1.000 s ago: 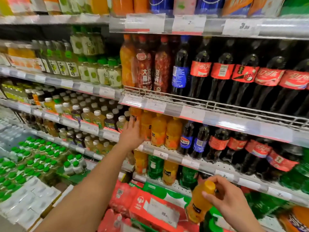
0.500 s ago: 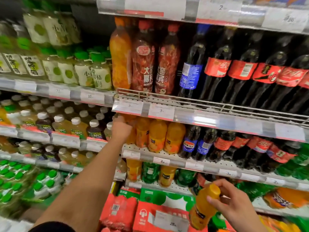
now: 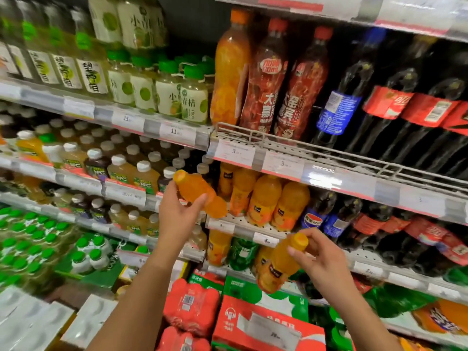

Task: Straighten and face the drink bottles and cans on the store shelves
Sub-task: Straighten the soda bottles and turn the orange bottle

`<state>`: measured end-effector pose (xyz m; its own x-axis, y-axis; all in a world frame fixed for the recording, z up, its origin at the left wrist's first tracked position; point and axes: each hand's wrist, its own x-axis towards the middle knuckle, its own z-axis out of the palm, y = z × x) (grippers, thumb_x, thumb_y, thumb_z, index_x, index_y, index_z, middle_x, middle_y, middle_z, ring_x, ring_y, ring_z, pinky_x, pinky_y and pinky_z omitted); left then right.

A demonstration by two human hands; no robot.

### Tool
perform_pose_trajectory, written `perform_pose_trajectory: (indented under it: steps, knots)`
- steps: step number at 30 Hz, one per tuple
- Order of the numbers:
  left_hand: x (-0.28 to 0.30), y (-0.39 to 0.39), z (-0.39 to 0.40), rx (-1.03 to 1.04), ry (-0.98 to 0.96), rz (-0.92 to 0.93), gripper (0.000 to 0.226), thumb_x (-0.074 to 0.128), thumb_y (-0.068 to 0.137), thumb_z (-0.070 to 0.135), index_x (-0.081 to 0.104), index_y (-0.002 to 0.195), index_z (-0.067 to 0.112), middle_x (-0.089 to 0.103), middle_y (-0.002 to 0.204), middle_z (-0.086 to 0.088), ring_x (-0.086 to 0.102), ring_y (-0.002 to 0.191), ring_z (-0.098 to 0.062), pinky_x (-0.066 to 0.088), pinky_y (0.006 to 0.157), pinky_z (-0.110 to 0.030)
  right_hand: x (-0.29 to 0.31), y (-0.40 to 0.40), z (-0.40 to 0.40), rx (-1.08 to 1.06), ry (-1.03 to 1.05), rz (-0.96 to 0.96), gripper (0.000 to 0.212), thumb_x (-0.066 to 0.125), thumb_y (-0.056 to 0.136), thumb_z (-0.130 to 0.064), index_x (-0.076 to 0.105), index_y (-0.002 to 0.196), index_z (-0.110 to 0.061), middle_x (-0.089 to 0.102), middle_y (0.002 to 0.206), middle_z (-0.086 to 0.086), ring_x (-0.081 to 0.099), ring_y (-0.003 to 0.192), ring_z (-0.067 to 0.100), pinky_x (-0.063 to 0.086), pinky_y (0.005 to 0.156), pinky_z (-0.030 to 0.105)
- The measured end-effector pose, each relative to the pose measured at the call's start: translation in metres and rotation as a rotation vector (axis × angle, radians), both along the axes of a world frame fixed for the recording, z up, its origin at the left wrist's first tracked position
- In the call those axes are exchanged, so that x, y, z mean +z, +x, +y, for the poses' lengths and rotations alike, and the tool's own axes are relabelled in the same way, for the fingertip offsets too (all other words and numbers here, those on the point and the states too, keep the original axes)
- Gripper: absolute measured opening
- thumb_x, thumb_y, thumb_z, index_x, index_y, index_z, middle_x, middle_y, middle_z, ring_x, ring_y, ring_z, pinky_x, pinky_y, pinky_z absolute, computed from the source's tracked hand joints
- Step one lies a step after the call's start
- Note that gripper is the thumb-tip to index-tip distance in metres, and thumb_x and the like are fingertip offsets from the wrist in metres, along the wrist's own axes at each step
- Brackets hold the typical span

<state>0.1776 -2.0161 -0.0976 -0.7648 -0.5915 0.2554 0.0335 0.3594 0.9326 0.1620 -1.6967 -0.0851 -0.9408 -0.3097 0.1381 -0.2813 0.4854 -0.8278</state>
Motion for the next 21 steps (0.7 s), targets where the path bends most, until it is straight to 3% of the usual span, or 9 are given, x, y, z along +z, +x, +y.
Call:
perform_pose_trajectory:
  steps: [3, 7, 10, 12, 15, 18, 21]
  knots:
    - [0.008, 0.034, -0.006, -0.037, 0.042, 0.05, 0.036, 0.08, 0.086, 0.034, 0.053, 0.107, 0.047, 0.068, 0.104, 0.012, 0.064, 0.097, 0.002, 0.051, 0.082, -0.024, 0.005, -0.012, -0.036, 0.069, 0.006, 0.076, 0.021, 0.075, 0.089, -0.039, 0.063, 0.105, -0.033, 0.072, 0.103, -0.016, 0.069, 0.101, 0.005, 0.058, 0.086, 0.043]
    - [0.01, 0.069, -0.009, -0.036, 0.153, 0.134, 0.035, 0.078, 0.086, 0.018, 0.057, 0.11, 0.033, 0.069, 0.104, 0.01, 0.067, 0.093, 0.005, 0.052, 0.074, -0.012, 0.013, -0.031, -0.082, 0.172, 0.055, 0.193, 0.024, 0.074, 0.093, -0.035, 0.061, 0.113, -0.036, 0.069, 0.101, -0.017, 0.067, 0.092, 0.008, 0.057, 0.081, 0.042]
    - [0.008, 0.085, -0.009, -0.005, 0.194, 0.163, 0.039, 0.077, 0.086, 0.009, 0.055, 0.116, 0.023, 0.066, 0.108, 0.007, 0.065, 0.091, 0.012, 0.051, 0.071, -0.007, 0.016, -0.049, -0.111, 0.243, 0.092, 0.29, 0.029, 0.073, 0.093, -0.034, 0.061, 0.119, -0.035, 0.066, 0.121, -0.019, 0.064, 0.106, 0.005, 0.055, 0.091, 0.038]
    - [0.008, 0.093, -0.011, 0.004, 0.173, 0.173, 0.045, 0.079, 0.085, 0.012, 0.055, 0.117, 0.033, 0.066, 0.109, 0.008, 0.066, 0.093, 0.009, 0.053, 0.072, -0.01, 0.017, -0.063, -0.128, 0.258, 0.117, 0.363, 0.029, 0.074, 0.092, -0.033, 0.063, 0.118, -0.029, 0.056, 0.139, -0.014, 0.054, 0.125, 0.007, 0.047, 0.102, 0.033]
    - [0.003, 0.1, -0.014, 0.014, 0.115, 0.169, 0.046, 0.084, 0.077, 0.04, 0.055, 0.108, 0.059, 0.067, 0.11, 0.011, 0.067, 0.101, -0.006, 0.057, 0.081, -0.025, 0.01, -0.075, -0.15, 0.248, 0.131, 0.409, 0.028, 0.075, 0.091, -0.029, 0.064, 0.116, -0.025, 0.05, 0.134, -0.006, 0.052, 0.12, 0.013, 0.047, 0.096, 0.033]
    - [-0.004, 0.104, -0.012, 0.018, 0.092, 0.156, 0.045, 0.076, 0.068, 0.061, 0.054, 0.106, 0.064, 0.067, 0.11, 0.015, 0.068, 0.102, -0.01, 0.059, 0.082, -0.034, -0.001, -0.081, -0.167, 0.189, 0.167, 0.403, 0.029, 0.073, 0.093, -0.027, 0.062, 0.119, -0.024, 0.053, 0.119, -0.006, 0.054, 0.105, 0.014, 0.047, 0.086, 0.033]
    - [-0.007, 0.11, -0.006, 0.003, 0.062, 0.177, 0.044, 0.078, 0.074, 0.057, 0.055, 0.112, 0.058, 0.069, 0.108, 0.012, 0.069, 0.103, -0.013, 0.06, 0.083, -0.036, -0.002, -0.094, -0.181, 0.088, 0.287, 0.367, 0.034, 0.068, 0.096, -0.034, 0.061, 0.127, -0.023, 0.063, 0.118, 0.005, 0.061, 0.109, 0.027, 0.049, 0.085, 0.037]
